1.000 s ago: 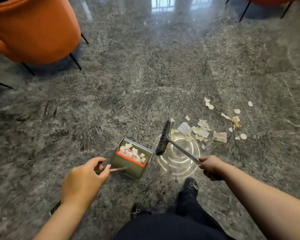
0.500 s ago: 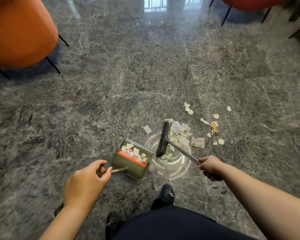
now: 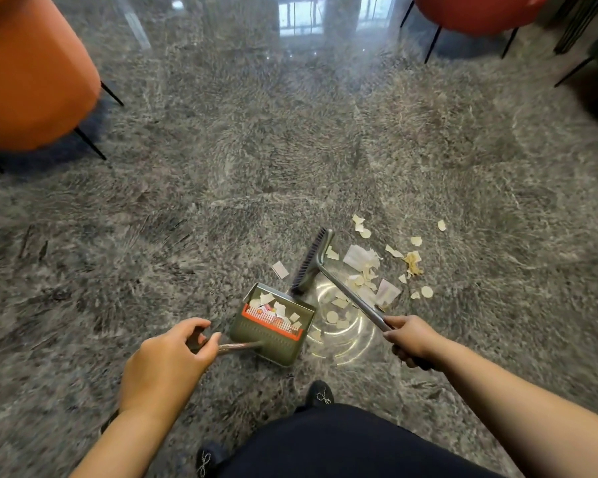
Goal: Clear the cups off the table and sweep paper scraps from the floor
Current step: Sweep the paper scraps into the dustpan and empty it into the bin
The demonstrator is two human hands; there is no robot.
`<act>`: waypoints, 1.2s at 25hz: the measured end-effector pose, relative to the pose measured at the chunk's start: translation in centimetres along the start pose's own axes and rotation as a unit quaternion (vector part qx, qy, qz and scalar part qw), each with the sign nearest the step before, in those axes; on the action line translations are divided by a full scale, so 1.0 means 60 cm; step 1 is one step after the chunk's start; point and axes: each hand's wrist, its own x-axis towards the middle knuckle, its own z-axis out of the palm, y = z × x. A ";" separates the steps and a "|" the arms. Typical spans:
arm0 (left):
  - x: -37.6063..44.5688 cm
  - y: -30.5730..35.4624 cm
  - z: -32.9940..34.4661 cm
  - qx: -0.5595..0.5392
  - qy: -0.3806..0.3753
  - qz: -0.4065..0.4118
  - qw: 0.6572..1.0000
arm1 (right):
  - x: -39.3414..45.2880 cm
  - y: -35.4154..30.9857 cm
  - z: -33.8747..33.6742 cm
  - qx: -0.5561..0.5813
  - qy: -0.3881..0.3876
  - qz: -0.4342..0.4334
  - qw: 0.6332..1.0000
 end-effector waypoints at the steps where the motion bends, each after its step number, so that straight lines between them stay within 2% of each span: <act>1: 0.000 -0.001 -0.003 -0.003 0.001 -0.001 1.000 | 0.003 -0.013 0.004 0.001 -0.009 -0.008 1.000; 7: -0.011 -0.015 -0.010 -0.003 0.025 -0.031 0.999 | 0.038 -0.094 0.060 -0.013 -0.049 -0.015 0.999; 12: -0.011 -0.033 -0.004 0.002 0.032 -0.053 0.998 | 0.073 -0.115 0.084 -0.011 -0.068 0.013 0.998; 15: -0.008 -0.035 0.000 0.015 0.028 -0.058 0.998 | 0.080 -0.104 0.076 -0.023 -0.052 0.031 0.998; 23: 0.024 0.007 0.012 0.042 0.006 -0.040 0.998 | 0.057 -0.052 -0.002 0.030 0.000 0.081 0.996; 30: 0.062 0.050 0.026 0.019 -0.010 0.012 1.000 | 0.038 -0.001 -0.035 0.119 0.023 0.048 0.992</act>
